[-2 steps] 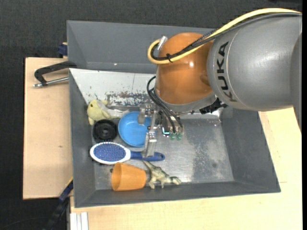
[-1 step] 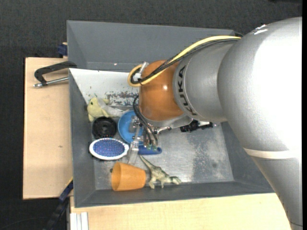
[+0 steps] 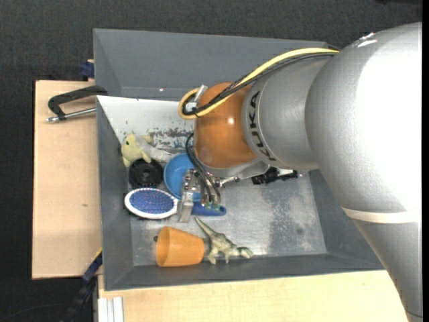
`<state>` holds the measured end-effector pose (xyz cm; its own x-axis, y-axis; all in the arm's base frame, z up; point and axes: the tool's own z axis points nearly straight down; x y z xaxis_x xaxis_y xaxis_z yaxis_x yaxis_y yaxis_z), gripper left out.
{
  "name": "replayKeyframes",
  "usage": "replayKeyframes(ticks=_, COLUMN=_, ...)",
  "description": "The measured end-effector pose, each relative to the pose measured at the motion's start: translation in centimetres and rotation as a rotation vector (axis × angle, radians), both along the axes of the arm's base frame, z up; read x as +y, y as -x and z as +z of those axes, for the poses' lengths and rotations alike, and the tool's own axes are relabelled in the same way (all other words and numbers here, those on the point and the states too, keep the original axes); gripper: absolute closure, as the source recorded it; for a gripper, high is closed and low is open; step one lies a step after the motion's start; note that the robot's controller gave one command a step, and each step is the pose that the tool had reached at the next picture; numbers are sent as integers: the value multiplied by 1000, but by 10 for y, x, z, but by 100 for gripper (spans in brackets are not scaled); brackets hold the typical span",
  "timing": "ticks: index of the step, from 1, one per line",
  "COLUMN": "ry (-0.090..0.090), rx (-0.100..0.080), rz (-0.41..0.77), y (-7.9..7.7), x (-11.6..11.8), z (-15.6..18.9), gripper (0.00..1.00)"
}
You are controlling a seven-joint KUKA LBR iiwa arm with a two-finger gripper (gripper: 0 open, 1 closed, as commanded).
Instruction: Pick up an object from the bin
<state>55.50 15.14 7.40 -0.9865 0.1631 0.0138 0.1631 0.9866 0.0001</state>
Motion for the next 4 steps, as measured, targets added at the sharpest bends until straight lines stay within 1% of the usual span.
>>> replayKeyframes(ticks=1, ry=-2, rx=-27, rz=29, y=-10, x=-9, z=146, gripper=100)
replayKeyframes(ticks=2, ry=0, rx=-18, rz=28, y=-8, x=-9, z=141, gripper=0)
replayKeyframes(ticks=3, ry=1, rx=-9, rz=83, y=-25, x=2, z=-5, gripper=0)
replayKeyframes(ticks=4, ry=-1, rx=6, rz=87, y=-23, x=4, z=2, gripper=100)
